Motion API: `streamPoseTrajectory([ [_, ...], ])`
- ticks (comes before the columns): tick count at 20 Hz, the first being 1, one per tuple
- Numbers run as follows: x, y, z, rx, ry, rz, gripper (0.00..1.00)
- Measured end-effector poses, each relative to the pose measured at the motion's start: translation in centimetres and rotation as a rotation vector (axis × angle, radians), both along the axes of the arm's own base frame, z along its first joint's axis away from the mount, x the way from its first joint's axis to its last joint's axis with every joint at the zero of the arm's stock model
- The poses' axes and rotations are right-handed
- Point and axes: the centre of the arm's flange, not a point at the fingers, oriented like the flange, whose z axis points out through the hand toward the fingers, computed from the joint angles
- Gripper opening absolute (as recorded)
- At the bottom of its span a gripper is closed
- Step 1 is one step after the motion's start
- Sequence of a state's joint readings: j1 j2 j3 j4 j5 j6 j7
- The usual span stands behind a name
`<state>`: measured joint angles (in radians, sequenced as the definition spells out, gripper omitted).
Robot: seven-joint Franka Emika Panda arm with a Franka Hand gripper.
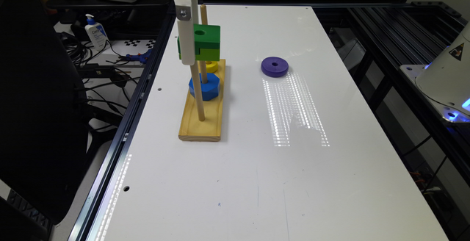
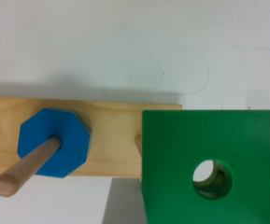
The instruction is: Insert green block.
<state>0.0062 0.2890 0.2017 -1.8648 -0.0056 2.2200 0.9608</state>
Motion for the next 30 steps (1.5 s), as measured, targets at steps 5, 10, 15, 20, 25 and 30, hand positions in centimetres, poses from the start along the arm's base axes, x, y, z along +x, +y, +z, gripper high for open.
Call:
streamPoseTrajectory([
  [5, 0.17, 0.01, -0.86, 0.000, 0.006, 0.000, 0.00],
  [10, 0.19, 0.01, -0.85, 0.001, 0.006, 0.000, 0.00],
  [15, 0.26, -0.36, -0.88, -0.002, 0.006, -0.004, 0.00],
  [20, 0.33, -0.73, -0.90, -0.005, 0.006, -0.009, 0.00],
  [25, 0.36, -0.91, -0.92, -0.007, 0.006, -0.012, 0.00],
  [30, 0.38, -0.99, -0.92, -0.007, 0.006, -0.013, 0.00],
])
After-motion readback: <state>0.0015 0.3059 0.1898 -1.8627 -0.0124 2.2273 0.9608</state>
